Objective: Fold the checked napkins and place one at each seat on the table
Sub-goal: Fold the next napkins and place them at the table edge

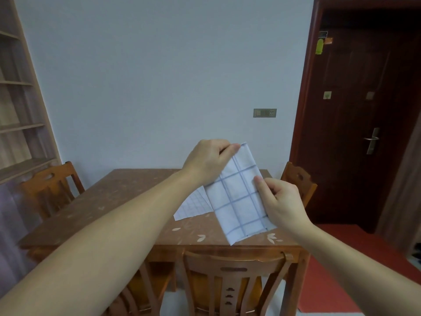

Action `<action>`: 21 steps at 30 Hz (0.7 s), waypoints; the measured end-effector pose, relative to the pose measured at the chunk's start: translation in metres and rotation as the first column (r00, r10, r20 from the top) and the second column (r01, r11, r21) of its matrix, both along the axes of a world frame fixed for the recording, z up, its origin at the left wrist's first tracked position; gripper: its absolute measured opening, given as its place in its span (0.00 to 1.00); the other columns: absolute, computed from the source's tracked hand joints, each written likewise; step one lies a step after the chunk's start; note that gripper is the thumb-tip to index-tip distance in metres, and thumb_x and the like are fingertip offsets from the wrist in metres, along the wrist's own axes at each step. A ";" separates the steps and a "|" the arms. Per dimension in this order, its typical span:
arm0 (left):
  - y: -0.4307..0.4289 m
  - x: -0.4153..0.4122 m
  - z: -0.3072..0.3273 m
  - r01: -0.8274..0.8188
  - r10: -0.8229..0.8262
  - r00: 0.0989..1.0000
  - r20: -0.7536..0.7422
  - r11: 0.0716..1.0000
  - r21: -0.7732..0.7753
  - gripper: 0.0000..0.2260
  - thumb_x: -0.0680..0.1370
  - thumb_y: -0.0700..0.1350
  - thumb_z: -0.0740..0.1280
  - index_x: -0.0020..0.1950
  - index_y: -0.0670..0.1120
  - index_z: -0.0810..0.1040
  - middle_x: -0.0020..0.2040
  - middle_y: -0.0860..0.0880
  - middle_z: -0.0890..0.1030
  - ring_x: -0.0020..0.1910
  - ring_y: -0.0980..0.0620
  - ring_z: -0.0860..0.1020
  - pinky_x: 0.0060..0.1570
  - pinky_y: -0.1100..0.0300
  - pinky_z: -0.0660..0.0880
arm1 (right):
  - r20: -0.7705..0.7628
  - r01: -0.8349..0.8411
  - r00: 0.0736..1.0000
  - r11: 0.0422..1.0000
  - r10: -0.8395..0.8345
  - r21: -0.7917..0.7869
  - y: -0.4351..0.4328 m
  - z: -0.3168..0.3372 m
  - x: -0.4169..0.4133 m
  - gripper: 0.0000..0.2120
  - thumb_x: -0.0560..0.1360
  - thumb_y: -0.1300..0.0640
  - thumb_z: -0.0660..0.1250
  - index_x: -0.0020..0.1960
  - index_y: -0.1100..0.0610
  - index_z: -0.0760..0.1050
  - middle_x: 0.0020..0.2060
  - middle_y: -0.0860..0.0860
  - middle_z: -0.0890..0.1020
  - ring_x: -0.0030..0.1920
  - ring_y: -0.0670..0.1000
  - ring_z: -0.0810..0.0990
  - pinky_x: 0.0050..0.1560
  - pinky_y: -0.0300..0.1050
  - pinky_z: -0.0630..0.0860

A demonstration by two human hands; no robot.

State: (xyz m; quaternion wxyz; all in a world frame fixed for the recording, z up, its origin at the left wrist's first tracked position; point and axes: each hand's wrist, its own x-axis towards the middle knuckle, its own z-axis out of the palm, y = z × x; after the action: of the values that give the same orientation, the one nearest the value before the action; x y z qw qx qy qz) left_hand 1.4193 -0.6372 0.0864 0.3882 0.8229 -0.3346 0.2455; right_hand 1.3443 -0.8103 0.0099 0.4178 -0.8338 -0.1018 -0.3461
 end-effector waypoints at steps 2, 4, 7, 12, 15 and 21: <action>0.001 0.001 -0.001 0.026 -0.065 0.985 -0.159 0.971 -0.239 0.22 0.78 0.56 0.67 0.30 0.44 0.70 0.27 0.51 0.67 0.29 0.52 0.66 0.34 0.58 0.65 | 0.032 -0.001 0.999 1.000 0.001 0.015 0.000 0.005 0.000 0.25 0.80 0.47 0.59 0.30 0.62 0.72 0.24 0.53 0.73 0.25 0.48 0.70 0.28 0.41 0.64; 0.003 0.000 -0.002 -0.018 -0.255 0.880 -0.400 0.825 -0.565 0.21 0.74 0.62 0.68 0.36 0.44 0.78 0.36 0.46 0.76 0.37 0.49 0.74 0.43 0.54 0.71 | 0.060 0.014 0.998 0.999 -0.017 0.051 -0.002 0.010 0.000 0.25 0.81 0.49 0.60 0.27 0.59 0.66 0.21 0.52 0.68 0.24 0.50 0.66 0.26 0.41 0.60; -0.001 -0.006 -0.019 -0.044 -0.517 0.678 -0.523 0.681 -0.731 0.32 0.65 0.72 0.64 0.50 0.45 0.81 0.51 0.42 0.82 0.51 0.44 0.80 0.57 0.47 0.76 | 0.052 0.050 0.997 0.990 -0.057 0.129 -0.007 0.016 0.003 0.26 0.82 0.51 0.59 0.26 0.55 0.60 0.20 0.46 0.62 0.23 0.45 0.60 0.26 0.37 0.58; -0.019 -0.023 -0.054 0.047 -0.306 0.732 -0.608 0.914 -0.403 0.27 0.69 0.71 0.64 0.39 0.45 0.74 0.36 0.43 0.78 0.34 0.50 0.77 0.39 0.65 0.75 | 0.054 0.112 0.991 0.973 -0.125 0.200 -0.009 0.013 0.010 0.26 0.82 0.50 0.58 0.27 0.56 0.61 0.22 0.50 0.63 0.24 0.46 0.61 0.28 0.45 0.60; -0.019 -0.023 -0.062 0.048 -0.246 0.784 -0.569 0.939 -0.340 0.17 0.76 0.56 0.70 0.38 0.42 0.77 0.31 0.49 0.76 0.28 0.56 0.74 0.32 0.65 0.70 | 0.007 0.099 0.995 0.973 -0.103 0.209 -0.013 0.009 0.010 0.25 0.82 0.49 0.58 0.28 0.58 0.62 0.23 0.53 0.64 0.25 0.49 0.63 0.30 0.47 0.61; -0.008 -0.023 -0.054 0.083 -0.217 0.774 -0.595 0.966 -0.245 0.12 0.77 0.53 0.70 0.49 0.44 0.84 0.44 0.48 0.86 0.39 0.53 0.83 0.37 0.61 0.78 | -0.317 -0.157 0.901 0.904 0.296 0.397 -0.030 0.025 -0.004 0.11 0.79 0.52 0.65 0.50 0.58 0.82 0.44 0.52 0.87 0.44 0.51 0.87 0.42 0.45 0.82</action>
State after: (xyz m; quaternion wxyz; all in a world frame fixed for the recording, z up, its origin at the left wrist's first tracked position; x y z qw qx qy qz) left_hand 1.3966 -0.6455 0.0322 0.5772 0.7836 -0.2270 -0.0357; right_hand 1.3406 -0.8403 0.0344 0.6138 -0.7745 -0.0533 -0.1435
